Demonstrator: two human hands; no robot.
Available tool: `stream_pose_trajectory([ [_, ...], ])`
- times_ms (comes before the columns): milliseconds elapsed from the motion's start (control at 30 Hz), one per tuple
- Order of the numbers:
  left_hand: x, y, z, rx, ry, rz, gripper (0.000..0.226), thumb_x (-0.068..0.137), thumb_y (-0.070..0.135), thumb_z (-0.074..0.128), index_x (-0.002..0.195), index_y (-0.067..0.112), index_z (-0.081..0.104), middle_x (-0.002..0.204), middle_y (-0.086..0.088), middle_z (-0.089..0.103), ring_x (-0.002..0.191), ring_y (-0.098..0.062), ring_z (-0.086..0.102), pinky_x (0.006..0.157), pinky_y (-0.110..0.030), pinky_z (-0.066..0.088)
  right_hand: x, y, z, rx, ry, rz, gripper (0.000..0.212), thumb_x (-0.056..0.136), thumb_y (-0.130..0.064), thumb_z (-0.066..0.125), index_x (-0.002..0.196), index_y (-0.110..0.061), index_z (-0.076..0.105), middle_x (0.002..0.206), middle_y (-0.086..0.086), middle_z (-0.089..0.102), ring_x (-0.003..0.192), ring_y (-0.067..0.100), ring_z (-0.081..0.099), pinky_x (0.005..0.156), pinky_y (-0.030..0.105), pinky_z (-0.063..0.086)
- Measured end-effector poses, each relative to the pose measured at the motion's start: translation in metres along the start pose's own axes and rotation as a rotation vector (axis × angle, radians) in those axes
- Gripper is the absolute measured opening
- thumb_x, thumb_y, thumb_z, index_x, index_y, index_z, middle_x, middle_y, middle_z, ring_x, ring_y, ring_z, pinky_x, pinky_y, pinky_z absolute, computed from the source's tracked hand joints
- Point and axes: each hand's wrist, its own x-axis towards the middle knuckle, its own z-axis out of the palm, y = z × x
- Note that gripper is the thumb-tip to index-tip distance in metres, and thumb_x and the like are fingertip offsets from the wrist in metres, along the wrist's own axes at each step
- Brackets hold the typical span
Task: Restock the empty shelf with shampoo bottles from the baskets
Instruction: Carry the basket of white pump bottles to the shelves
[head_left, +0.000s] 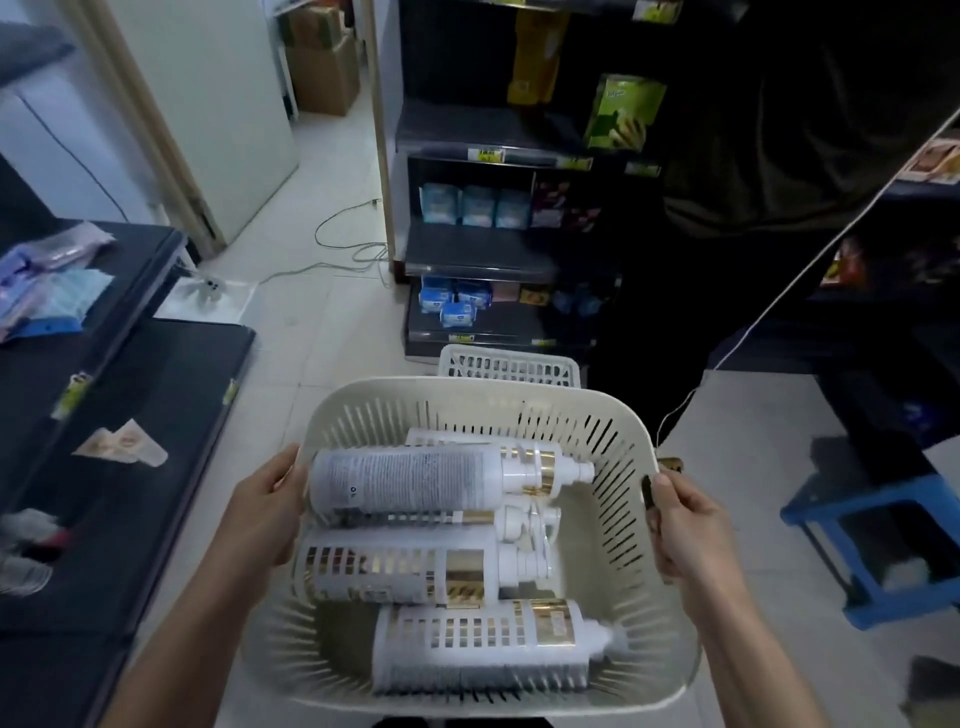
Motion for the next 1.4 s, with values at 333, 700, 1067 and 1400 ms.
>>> stream_pose_trajectory([
  [333, 0.133, 0.027, 0.086, 0.057, 0.034, -0.033, 0.023, 0.103, 0.027, 0.042, 0.104, 0.043, 0.058, 0.036, 0.012, 0.044, 0.034, -0.004, 0.027, 0.046, -0.018, 0.020, 0.166, -0.014, 0.029, -0.111, 0.049, 0.006, 0.026, 0.101, -0.033, 0.047, 0.111, -0.022, 0.068, 0.073, -0.014, 0.042, 0.058, 0.004, 0.032, 0.051, 0.021, 0.027],
  [700, 0.277, 0.036, 0.152, 0.091, 0.019, -0.056, 0.030, 0.103, 0.027, 0.041, 0.126, 0.037, 0.057, 0.047, 0.010, 0.047, 0.046, -0.013, 0.029, 0.044, -0.019, 0.022, 0.282, -0.018, 0.075, -0.200, 0.143, -0.117, 0.032, 0.104, -0.030, 0.042, 0.127, -0.022, 0.062, 0.088, 0.000, 0.062, 0.061, 0.005, 0.046, 0.054, 0.021, 0.037],
  [1067, 0.346, 0.029, 0.192, 0.170, -0.013, 0.038, 0.032, 0.102, 0.029, 0.043, 0.131, 0.030, 0.059, 0.074, -0.021, 0.050, 0.052, -0.023, 0.044, 0.046, -0.028, 0.037, 0.345, -0.011, 0.104, -0.267, 0.156, -0.145, 0.033, 0.105, -0.021, 0.041, 0.129, -0.014, 0.061, 0.104, -0.001, 0.065, 0.096, 0.017, 0.060, 0.064, 0.013, 0.039],
  [1400, 0.359, 0.017, 0.197, 0.404, 0.048, 0.113, 0.040, 0.103, 0.022, 0.035, 0.141, 0.023, 0.049, 0.132, -0.002, 0.060, 0.118, -0.022, 0.057, 0.099, -0.035, 0.046, 0.353, -0.008, 0.111, -0.566, 0.231, -0.257, 0.026, 0.103, -0.017, 0.041, 0.108, -0.005, 0.063, 0.080, 0.015, 0.065, 0.070, 0.033, 0.060, 0.055, 0.026, 0.035],
])
